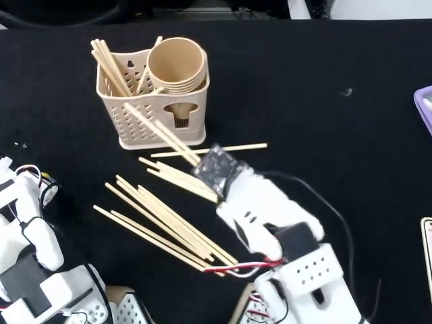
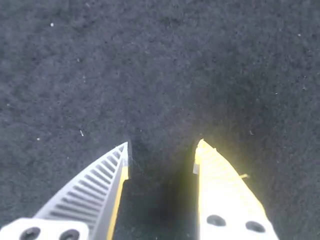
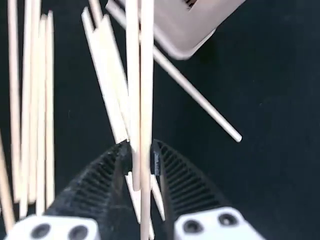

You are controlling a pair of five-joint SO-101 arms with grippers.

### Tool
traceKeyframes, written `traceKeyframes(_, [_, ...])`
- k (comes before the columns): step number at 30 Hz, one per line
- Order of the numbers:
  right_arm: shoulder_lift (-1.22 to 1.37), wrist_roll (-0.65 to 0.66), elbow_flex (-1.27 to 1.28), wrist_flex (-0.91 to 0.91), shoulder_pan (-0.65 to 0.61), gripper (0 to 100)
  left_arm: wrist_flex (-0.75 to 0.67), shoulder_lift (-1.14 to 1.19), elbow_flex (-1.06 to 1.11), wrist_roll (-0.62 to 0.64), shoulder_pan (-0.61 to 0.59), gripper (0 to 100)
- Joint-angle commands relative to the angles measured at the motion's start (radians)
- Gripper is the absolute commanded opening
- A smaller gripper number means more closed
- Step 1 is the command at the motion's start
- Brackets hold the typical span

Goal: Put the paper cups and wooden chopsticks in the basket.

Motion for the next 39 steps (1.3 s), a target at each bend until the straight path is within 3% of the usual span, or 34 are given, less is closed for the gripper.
traceKeyframes(1, [0.064, -0.068, -0.064, -0.132, -0.081, 1.1, 0.003, -0.014, -0.015, 0.003, 0.010, 22])
traceKeyframes(6, [0.133, -0.129, -0.050, -0.281, -0.230, 1.1, 0.003, -0.014, -0.015, 0.003, 0.010, 22])
traceKeyframes(10, [0.208, -0.110, 0.002, -0.296, -0.232, 1.1, 0.005, -0.014, -0.015, 0.003, 0.005, 22])
traceKeyframes(22, [0.255, 0.500, 0.035, 0.071, 0.153, 1.1, -0.002, -0.014, -0.018, 0.003, 0.012, 22])
traceKeyframes(30, [0.257, 0.680, 0.114, 0.064, 0.374, 1.1, 0.000, -0.014, -0.018, 0.003, 0.012, 22])
traceKeyframes(35, [0.257, 0.695, 0.120, -0.094, 0.557, 1.1, 0.002, -0.014, -0.018, 0.003, 0.012, 22])
traceKeyframes(39, [0.257, 0.700, 0.163, -0.110, 0.578, 1.1, 0.000, -0.014, -0.018, 0.003, 0.012, 22])
